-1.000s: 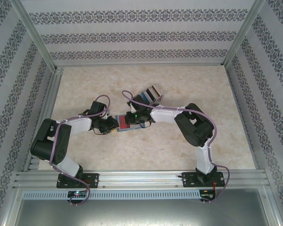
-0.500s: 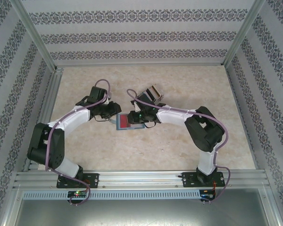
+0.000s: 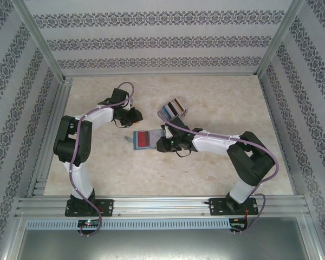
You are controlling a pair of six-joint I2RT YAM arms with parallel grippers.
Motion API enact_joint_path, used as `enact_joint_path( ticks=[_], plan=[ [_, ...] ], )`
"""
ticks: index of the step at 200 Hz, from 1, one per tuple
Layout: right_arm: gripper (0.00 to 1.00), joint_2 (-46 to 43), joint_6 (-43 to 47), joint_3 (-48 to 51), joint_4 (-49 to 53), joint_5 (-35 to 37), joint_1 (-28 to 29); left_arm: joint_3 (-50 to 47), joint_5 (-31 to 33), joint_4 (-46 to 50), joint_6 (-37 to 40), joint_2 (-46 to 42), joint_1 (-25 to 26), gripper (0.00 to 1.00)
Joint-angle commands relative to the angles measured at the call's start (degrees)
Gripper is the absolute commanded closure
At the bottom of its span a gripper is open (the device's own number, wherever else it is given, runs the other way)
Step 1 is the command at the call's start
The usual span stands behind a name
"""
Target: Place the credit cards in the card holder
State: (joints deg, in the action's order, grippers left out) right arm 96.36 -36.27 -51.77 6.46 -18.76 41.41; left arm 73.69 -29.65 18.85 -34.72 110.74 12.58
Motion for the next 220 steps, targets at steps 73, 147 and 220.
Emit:
enact_joint_path(
  ticks=[73, 147, 220],
  plan=[
    [0.77, 1.8, -2.7, 3.6, -5.0, -1.2, -0.5, 0.4, -3.5, -0.6, 1.9, 4.9, -1.1, 0.74],
    [0.77, 6.6, -0.8, -0.7, -5.2, -0.1, -3.3, -11.9, -2.5, -2.8, 1.7, -3.4, -1.1, 0.74],
    [0.76, 11.1, 1.0, -7.5, -3.8, -0.5, -5.7, -25.3, -4.9, -8.1, -3.3, -13.8, -0.4, 0.74]
  ],
)
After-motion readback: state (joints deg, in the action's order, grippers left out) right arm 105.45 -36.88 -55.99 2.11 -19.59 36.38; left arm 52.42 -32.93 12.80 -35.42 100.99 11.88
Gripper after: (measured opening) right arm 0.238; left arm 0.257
